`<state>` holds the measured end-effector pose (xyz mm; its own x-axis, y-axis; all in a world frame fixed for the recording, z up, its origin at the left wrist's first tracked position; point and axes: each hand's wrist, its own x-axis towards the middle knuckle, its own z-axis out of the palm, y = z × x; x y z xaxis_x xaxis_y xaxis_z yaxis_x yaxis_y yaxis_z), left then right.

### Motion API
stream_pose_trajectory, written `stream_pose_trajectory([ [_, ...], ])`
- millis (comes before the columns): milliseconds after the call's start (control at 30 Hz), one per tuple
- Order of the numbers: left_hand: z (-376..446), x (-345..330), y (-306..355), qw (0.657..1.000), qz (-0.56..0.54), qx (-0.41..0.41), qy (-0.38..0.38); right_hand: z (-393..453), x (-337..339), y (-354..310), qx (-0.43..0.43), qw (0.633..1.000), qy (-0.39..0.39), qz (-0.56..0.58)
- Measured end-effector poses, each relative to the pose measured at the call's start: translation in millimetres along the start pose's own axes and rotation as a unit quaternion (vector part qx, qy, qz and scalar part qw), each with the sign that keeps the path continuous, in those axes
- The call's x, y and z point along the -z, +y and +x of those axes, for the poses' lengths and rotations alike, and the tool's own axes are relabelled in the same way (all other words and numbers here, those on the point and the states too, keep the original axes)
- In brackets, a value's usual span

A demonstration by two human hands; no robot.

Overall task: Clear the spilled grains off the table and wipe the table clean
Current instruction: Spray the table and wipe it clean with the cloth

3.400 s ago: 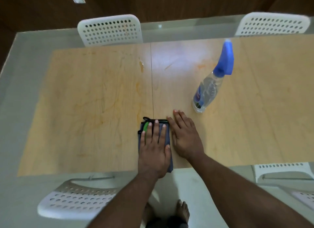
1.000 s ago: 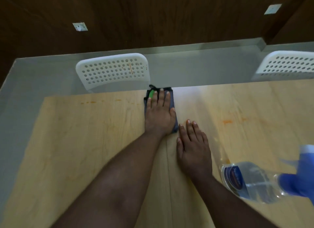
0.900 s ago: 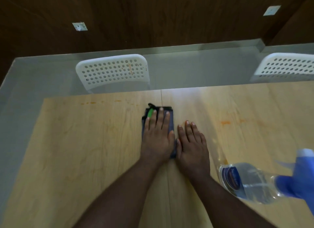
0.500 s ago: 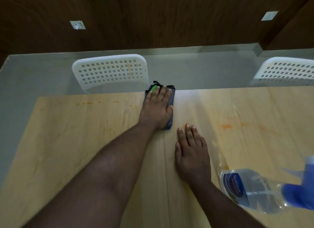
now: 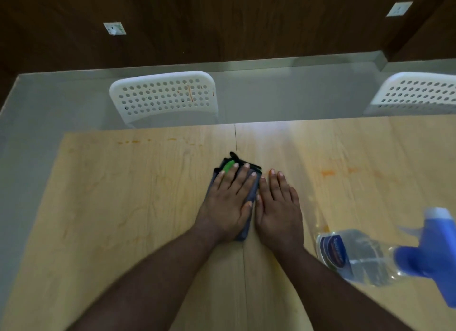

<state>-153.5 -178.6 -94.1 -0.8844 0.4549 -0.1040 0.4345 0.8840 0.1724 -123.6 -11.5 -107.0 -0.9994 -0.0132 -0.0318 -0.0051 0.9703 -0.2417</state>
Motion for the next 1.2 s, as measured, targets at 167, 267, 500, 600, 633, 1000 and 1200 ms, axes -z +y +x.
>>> stream_pose_trajectory([
  [167,92,14,-40,0.999,0.016,0.029,0.011,0,-1,2,-0.008,1.000,-0.014,0.009],
  [267,115,10,-43,0.987,0.000,0.157,0.040,1,-3,3,-0.008,1.000,-0.010,0.015],
  [500,-14,-9,27,0.982,-0.038,0.178,0.042,0,0,2,-0.004,1.000,-0.007,0.001],
  [600,-36,-9,20,0.995,-0.027,0.092,0.009,-1,2,0,-0.001,1.000,-0.005,0.000],
  [633,-29,-8,11,0.997,-0.019,0.071,0.007,-1,2,-1,-0.001,1.000,-0.003,0.000],
  [1000,97,4,-32,0.979,-0.006,0.196,0.053,0,0,0,-0.006,1.000,0.008,0.008],
  [1200,-19,-21,25,0.981,-0.031,0.181,0.061,-2,7,-1,0.008,1.000,0.012,0.003],
])
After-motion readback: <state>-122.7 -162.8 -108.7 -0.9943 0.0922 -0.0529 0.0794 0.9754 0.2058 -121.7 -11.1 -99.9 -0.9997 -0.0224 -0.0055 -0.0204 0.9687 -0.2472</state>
